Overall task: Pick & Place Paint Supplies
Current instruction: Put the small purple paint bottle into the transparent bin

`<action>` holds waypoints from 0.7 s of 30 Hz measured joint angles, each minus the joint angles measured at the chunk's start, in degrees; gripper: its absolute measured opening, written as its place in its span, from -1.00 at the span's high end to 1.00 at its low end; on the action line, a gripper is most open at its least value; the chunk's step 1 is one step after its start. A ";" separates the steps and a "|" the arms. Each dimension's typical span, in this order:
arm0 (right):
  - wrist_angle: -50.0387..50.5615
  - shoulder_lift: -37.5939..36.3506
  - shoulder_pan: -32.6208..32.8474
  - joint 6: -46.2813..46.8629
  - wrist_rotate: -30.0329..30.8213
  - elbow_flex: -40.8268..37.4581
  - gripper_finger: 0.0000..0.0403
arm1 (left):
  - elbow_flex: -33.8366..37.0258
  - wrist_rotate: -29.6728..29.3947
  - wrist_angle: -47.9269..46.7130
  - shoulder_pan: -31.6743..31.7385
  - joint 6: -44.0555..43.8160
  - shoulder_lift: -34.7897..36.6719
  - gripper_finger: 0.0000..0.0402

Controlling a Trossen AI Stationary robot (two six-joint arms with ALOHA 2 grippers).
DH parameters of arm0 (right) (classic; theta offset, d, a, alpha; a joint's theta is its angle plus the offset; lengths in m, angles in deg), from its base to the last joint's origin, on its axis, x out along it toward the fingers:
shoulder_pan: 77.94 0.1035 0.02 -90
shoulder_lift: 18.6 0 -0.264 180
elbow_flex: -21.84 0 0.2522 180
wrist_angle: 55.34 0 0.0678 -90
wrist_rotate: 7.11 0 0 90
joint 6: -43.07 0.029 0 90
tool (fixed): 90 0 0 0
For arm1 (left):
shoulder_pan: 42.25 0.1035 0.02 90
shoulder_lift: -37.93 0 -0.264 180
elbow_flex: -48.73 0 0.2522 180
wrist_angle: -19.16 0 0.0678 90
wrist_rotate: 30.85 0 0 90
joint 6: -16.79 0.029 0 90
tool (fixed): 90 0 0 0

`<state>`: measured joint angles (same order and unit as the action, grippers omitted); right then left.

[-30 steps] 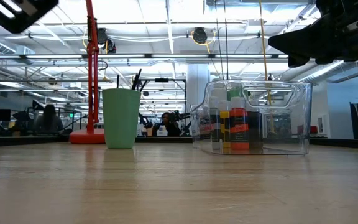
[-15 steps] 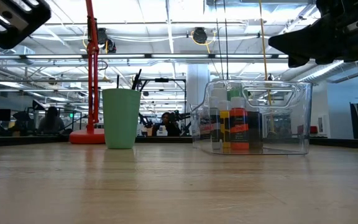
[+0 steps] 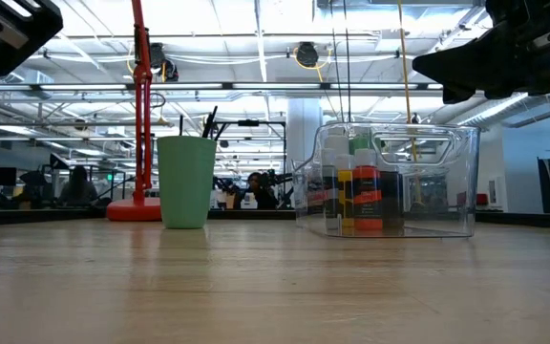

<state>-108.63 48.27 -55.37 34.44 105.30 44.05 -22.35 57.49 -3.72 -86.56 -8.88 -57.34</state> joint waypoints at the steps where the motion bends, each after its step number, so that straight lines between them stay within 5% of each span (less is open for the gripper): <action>1: 0.00 0.00 0.00 0.00 0.00 0.00 0.98 | 0.00 -0.58 -0.01 0.01 0.00 0.00 -0.08; 8: 0.00 -0.02 0.00 0.00 -0.02 0.00 0.98 | 0.02 -1.42 -0.08 0.01 1.27 0.00 0.04; 16: 0.00 -0.02 0.00 0.00 0.00 0.00 0.98 | 0.02 -1.43 0.71 -0.08 4.78 0.00 0.54; 21: 0.00 0.00 0.00 0.43 0.00 0.00 0.98 | 0.09 -1.20 6.59 -0.44 11.69 0.02 0.54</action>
<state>-108.63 48.27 -55.37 34.87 105.30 44.05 -22.26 56.29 2.87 -87.00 2.81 -57.31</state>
